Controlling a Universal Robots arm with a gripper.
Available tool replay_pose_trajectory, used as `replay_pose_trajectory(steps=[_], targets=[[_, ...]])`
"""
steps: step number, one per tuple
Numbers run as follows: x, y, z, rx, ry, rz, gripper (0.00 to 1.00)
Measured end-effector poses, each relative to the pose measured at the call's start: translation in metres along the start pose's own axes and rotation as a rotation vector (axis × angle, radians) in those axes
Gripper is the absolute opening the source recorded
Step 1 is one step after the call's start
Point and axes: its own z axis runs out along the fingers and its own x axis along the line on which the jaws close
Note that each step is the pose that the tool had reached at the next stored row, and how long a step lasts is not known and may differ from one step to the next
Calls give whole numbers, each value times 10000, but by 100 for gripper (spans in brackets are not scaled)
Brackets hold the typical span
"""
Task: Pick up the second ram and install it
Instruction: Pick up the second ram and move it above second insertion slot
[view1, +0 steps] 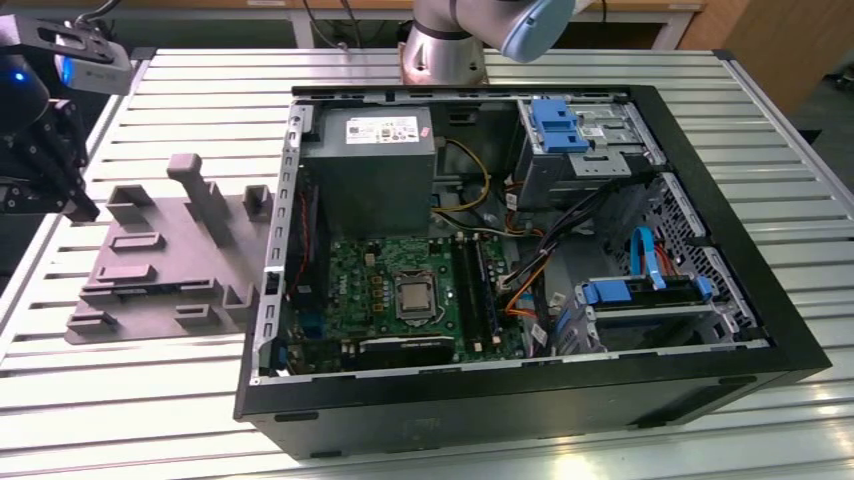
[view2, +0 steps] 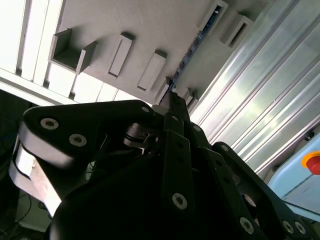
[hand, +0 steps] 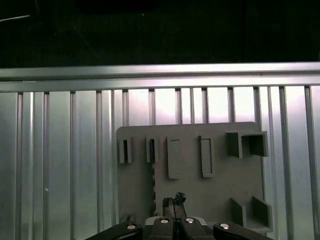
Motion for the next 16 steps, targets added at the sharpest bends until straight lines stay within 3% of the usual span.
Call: replay_pose_trajectory(steps=[16], targets=[[49, -8, 134, -5, -146, -7, 11]])
